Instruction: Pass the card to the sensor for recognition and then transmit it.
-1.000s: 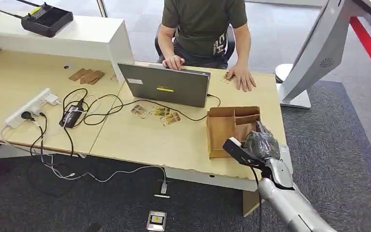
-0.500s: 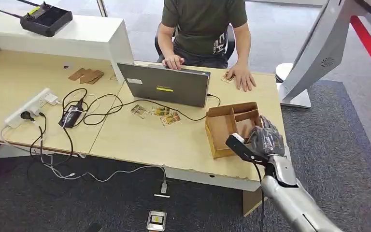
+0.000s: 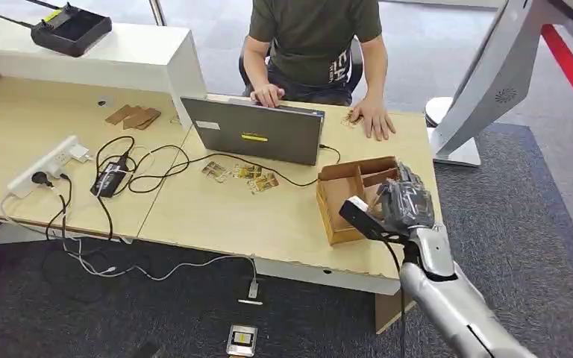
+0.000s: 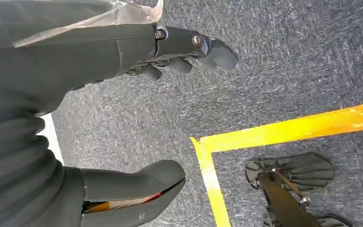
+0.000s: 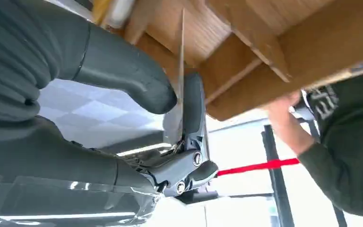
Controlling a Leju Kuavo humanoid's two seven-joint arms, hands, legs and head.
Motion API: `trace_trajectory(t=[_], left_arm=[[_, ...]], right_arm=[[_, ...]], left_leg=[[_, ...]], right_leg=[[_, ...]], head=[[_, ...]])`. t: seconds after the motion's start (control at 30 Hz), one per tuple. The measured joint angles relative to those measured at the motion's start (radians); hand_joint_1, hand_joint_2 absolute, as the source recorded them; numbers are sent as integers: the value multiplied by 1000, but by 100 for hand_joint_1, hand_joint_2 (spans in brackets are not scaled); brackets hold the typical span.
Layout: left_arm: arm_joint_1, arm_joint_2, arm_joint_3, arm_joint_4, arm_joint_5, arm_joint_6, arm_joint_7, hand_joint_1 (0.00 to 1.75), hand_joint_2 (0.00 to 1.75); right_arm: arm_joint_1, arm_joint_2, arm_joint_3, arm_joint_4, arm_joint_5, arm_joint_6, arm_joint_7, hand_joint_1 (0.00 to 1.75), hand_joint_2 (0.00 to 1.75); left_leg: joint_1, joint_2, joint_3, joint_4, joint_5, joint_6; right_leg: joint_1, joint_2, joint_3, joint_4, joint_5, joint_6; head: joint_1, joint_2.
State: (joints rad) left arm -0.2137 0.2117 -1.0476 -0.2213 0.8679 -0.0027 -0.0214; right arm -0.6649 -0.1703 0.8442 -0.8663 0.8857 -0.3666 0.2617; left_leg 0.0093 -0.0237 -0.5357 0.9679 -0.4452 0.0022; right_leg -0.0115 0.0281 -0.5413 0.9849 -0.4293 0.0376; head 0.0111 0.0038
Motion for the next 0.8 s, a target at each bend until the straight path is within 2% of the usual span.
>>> trace_trajectory(t=[0.1,0.37,0.57,0.8], left_arm=[[-4,-3,0,0,-5,-3,1,0,175],[-31,-13,-3,0,-35,-24,21,0,175],[-58,-26,-11,0,-52,-36,41,0,175],[-72,-38,-24,0,-53,-47,47,0,175]], right_arm=[[-18,18,1,-21,22,5,-5,175,175],[-102,89,6,-15,36,45,-70,175,175],[-179,142,13,65,32,70,-91,175,175],[-227,199,18,165,31,67,-112,175,175]], left_leg=[[0,0,0,0,0,0],[0,0,-1,0,0,0],[0,0,-1,0,0,0],[0,0,-1,0,0,0]], right_leg=[[0,0,0,0,0,0],[0,0,-1,0,0,0],[0,0,-1,0,0,0],[0,0,-1,0,0,0]], head=[[0,0],[0,0],[0,0],[0,0]])
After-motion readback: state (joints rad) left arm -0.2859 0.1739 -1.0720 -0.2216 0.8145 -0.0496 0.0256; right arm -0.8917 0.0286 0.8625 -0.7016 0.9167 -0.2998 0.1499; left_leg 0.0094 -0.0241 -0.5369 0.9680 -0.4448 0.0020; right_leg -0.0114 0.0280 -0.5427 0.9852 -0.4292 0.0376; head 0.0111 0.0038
